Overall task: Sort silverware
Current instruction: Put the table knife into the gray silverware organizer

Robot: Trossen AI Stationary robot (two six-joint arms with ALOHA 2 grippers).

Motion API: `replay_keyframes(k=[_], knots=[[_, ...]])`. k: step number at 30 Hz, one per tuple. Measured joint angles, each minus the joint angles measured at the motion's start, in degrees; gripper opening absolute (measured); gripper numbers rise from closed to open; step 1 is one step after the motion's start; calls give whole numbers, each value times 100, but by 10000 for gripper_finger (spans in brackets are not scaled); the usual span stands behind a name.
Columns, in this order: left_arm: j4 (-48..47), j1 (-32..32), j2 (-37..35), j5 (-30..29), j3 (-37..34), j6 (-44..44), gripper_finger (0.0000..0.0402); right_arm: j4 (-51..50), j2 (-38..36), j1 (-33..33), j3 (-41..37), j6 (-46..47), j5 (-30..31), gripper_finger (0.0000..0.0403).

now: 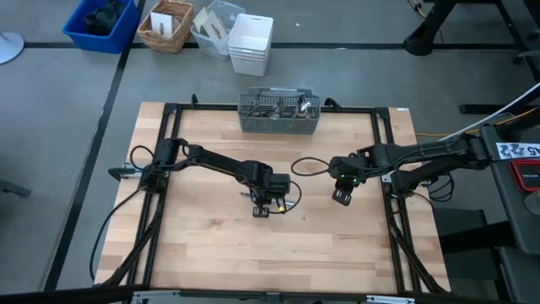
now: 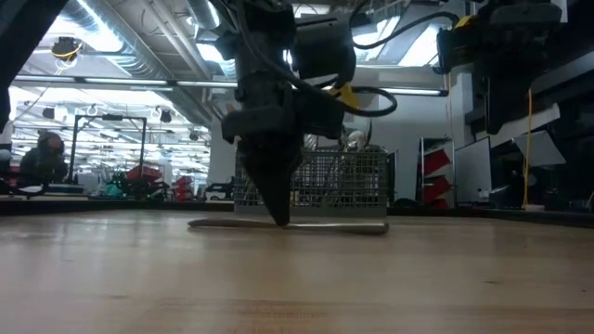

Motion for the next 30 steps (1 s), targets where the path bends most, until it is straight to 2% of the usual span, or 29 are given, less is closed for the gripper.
replay_keyframes(k=[6,14,21,30], knots=[[18,0,-25,-6,4,-1,1,143,0,2,0,-193,139,98],[47,0,-35,-21,17,-1,4,294,0,2,0,-297,138,98],[77,2,-38,-424,22,-1,5,296,0,2,-2,-297,136,98],[76,0,-45,-438,24,-1,1,311,2,2,-1,-307,136,98]])
